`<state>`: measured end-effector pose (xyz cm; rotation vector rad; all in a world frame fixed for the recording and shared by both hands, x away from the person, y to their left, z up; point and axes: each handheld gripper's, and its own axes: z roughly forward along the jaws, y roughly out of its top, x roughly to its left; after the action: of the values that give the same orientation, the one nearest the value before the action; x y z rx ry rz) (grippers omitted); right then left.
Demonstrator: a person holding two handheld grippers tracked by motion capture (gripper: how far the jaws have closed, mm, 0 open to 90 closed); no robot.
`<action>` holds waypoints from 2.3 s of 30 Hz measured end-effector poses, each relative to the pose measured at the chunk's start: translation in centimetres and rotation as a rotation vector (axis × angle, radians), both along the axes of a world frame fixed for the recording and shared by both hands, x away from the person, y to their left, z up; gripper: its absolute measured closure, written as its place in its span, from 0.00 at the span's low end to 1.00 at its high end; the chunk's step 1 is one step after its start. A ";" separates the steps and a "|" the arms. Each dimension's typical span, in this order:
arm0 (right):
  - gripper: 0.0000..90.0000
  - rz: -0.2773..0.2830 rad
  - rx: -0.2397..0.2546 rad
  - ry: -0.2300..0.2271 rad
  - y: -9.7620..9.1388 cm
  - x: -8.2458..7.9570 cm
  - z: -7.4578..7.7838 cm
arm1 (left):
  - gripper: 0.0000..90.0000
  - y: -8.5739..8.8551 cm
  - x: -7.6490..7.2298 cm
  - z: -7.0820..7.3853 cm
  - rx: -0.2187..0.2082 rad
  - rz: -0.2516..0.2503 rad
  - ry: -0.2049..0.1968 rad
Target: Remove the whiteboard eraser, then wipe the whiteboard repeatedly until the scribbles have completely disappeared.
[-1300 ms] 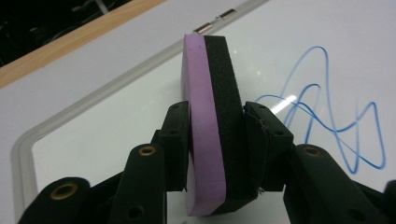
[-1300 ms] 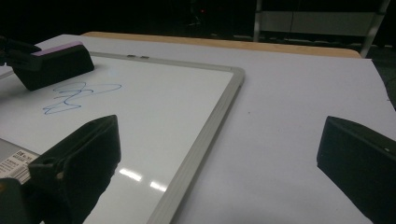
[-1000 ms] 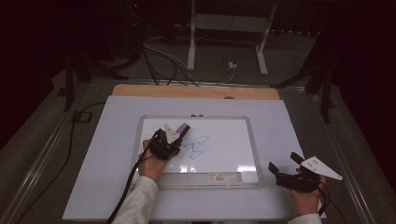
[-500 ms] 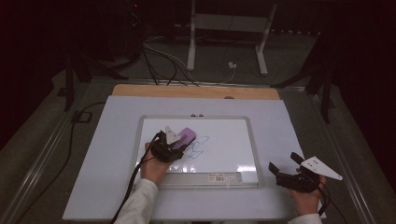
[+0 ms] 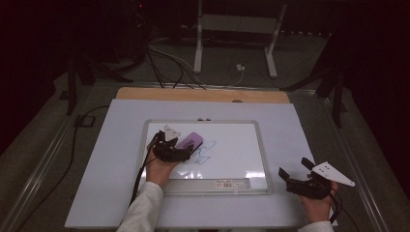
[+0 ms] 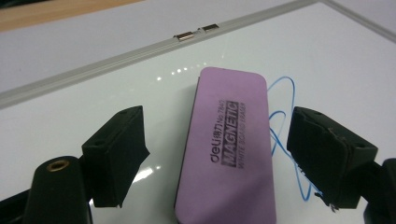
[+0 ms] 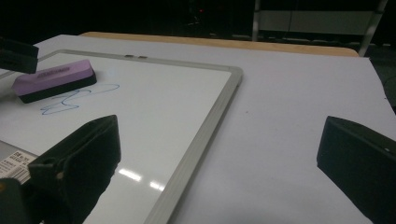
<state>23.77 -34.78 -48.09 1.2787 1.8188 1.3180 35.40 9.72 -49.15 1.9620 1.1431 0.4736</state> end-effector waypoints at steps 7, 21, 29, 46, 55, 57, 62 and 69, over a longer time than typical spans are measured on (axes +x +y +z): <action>0.00 0.002 0.001 0.000 0.0 0.0 0.0 | 0.22 -0.1 0.8 -0.5 0.018 0.008 0.025; 0.00 0.006 0.000 0.005 0.0 0.0 -0.1 | 0.34 -0.4 0.9 -0.9 0.015 -0.041 0.041; 0.00 0.005 0.001 0.007 0.0 0.0 -0.1 | 0.41 -1.2 0.9 -1.2 0.059 -0.073 0.056; 0.00 0.008 -0.003 0.008 0.1 0.1 -0.1 | 0.46 -0.7 1.6 -0.9 0.094 0.015 0.090; 0.00 0.005 0.000 0.006 0.0 0.0 0.0 | 0.47 -2.1 1.0 -0.6 0.155 -0.037 0.082; 0.00 0.001 0.003 0.006 -0.1 0.0 0.0 | 0.47 -1.4 1.5 -0.6 0.166 0.005 0.086; 0.00 -0.001 0.004 0.006 -0.2 0.0 -0.1 | 0.47 -0.1 2.3 -0.6 0.141 0.079 0.116; 0.00 0.008 -0.005 0.009 0.2 0.1 -0.1 | 0.47 -2.3 1.7 -0.5 0.166 -0.008 0.100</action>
<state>23.85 -34.58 -48.17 1.2780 1.8339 1.3135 37.11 7.43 -49.64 2.1543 1.1899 0.4838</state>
